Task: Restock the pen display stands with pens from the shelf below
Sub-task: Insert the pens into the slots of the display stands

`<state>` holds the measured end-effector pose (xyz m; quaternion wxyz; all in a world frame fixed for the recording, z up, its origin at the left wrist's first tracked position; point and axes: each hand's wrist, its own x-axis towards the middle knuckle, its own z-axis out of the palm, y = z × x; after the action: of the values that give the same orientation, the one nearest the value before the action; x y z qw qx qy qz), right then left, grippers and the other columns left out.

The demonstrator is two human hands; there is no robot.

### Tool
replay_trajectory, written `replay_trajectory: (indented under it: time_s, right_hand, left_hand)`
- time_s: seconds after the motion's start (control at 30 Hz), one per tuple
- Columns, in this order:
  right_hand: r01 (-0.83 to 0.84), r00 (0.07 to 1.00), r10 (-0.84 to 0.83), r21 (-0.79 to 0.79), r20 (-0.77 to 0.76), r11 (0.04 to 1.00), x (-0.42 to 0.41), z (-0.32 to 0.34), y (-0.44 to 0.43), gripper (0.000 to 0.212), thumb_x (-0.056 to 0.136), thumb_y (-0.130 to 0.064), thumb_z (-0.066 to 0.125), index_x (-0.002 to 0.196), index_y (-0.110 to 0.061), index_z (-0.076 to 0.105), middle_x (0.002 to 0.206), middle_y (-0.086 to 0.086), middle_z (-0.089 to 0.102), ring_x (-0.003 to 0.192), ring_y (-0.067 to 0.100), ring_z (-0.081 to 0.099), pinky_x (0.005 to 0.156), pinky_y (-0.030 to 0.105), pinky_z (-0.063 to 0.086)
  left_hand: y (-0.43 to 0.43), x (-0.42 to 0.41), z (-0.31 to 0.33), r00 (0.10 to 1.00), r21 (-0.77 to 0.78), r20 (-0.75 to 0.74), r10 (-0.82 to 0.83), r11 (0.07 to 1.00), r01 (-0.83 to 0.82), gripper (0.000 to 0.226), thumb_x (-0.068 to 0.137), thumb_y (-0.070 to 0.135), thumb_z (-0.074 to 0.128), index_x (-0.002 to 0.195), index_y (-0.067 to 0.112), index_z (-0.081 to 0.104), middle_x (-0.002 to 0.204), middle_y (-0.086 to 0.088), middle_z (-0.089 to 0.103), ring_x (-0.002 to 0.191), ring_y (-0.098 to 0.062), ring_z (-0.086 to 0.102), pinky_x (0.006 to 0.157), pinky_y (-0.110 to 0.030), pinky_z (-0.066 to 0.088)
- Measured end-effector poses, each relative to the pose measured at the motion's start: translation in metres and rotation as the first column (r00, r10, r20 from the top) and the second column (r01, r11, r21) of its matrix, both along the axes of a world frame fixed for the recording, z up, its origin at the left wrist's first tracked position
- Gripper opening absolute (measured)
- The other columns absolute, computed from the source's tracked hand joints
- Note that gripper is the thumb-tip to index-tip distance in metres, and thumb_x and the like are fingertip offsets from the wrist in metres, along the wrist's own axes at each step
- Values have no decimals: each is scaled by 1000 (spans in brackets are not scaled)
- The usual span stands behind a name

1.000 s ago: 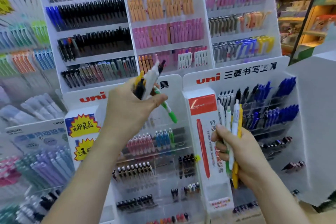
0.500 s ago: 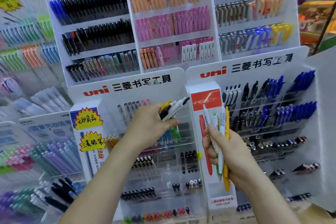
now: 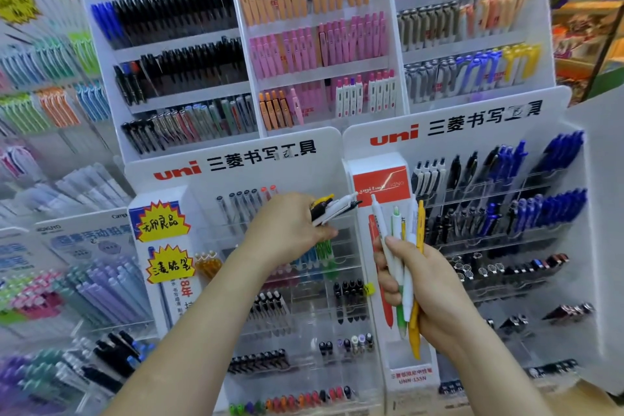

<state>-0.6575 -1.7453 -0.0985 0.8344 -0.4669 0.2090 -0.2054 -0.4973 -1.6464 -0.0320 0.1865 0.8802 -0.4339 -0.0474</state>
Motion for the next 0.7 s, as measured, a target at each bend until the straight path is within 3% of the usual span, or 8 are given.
replay_trajectory:
  time_s: [0.1,0.2,0.27,0.33,0.4,0.47,0.6,0.7]
  right_hand:
    - [4,1000,-4,-15,11,1000,1,0,0,19,94,-12,55,104,1,63,71,5,51,49,13,43,40,22,36]
    - [-25,998,26,-32,52,999,0,-1,1,29,85,-17,63,107,1,63,72,5,53,52,13,46,42,21,39]
    - [-50,995,52,-23,80,998,-1,-1,2,35,79,-20,66,107,2,62,73,6,55,54,14,50,43,21,41]
    - [-65,992,66,-11,103,998,-2,-2,3,34,79,-20,67,104,3,61,74,9,56,56,15,52,43,21,43]
    - [-68,992,70,-23,109,997,-3,-2,3,31,83,-20,71,99,3,60,74,11,56,56,15,54,44,21,44]
    - [-77,992,84,-77,95,994,-3,-2,3,29,83,-22,74,93,2,61,71,12,56,56,16,54,46,22,45]
    - [-73,996,84,-214,40,974,1,2,8,25,86,-25,72,87,-4,60,66,10,55,57,17,51,50,26,44]
    - [-56,998,45,-410,-38,910,2,5,12,16,92,-22,65,84,-10,58,59,1,54,55,15,48,54,27,42]
  left_hand:
    - [-5,-5,-1,986,104,164,19,994,-37,36,79,47,73,69,20,51,64,-2,56,62,-22,57,58,-32,44]
    - [-6,-7,-2,979,118,200,29,992,-54,38,78,49,73,67,21,50,62,-1,55,62,-22,57,57,-31,44]
    - [-3,-8,-3,991,44,122,47,998,-53,33,79,46,73,68,22,53,62,0,56,58,-18,55,54,-30,42]
    - [3,-9,-1,995,-166,-41,89,982,-95,25,81,40,73,68,25,58,61,2,59,49,-12,51,50,-27,39]
    - [10,-15,5,950,-428,-298,93,876,-221,17,83,32,73,74,19,66,66,-1,68,46,-8,48,52,-26,41]
    - [15,-25,12,865,-527,-501,8,790,-313,15,83,28,74,80,14,69,73,0,73,47,-7,48,52,-27,43]
    - [14,-45,12,826,-518,-562,-48,799,-306,18,76,28,79,80,14,70,52,11,61,43,-4,49,47,-22,40]
    - [13,-47,10,879,-568,-477,22,755,-327,19,71,29,83,83,24,68,66,15,67,57,0,61,51,-12,46]
